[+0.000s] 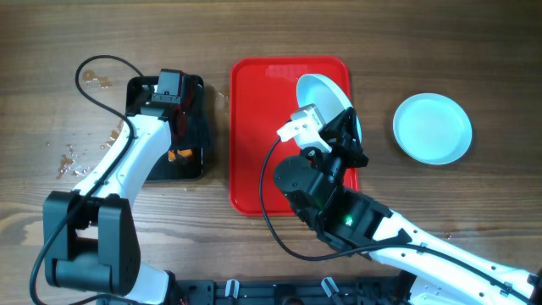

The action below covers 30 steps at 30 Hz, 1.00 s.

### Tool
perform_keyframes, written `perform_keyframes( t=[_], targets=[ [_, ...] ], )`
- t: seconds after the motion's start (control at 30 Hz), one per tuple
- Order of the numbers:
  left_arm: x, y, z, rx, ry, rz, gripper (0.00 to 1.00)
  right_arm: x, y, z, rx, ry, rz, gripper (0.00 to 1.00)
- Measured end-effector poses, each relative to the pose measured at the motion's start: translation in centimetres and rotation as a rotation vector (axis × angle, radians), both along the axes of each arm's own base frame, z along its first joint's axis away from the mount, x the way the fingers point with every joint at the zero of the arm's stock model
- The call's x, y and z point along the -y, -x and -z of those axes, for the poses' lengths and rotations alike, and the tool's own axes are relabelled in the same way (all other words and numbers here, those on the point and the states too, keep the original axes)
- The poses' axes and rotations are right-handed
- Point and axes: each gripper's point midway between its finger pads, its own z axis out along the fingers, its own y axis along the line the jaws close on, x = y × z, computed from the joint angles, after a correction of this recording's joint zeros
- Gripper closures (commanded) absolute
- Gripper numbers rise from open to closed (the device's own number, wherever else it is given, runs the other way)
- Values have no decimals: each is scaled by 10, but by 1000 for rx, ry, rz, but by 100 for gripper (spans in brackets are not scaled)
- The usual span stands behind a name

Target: Clean dirty plates on tray and stack at the side

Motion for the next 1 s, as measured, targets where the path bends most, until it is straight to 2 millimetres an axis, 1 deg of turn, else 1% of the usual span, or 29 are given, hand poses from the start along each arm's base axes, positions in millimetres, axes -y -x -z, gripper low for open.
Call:
perform_keyframes(
  t=[0.4,0.77,1.0],
  targets=[
    [0,0,0,0,0,0,0,0,0,0,-3,8,-1,96],
    [0,0,0,0,0,0,0,-1,0,2,-55,109,-20,96],
    [0,0,0,0,0,0,0,-1,0,2,-60,120,-21,96]
  ],
)
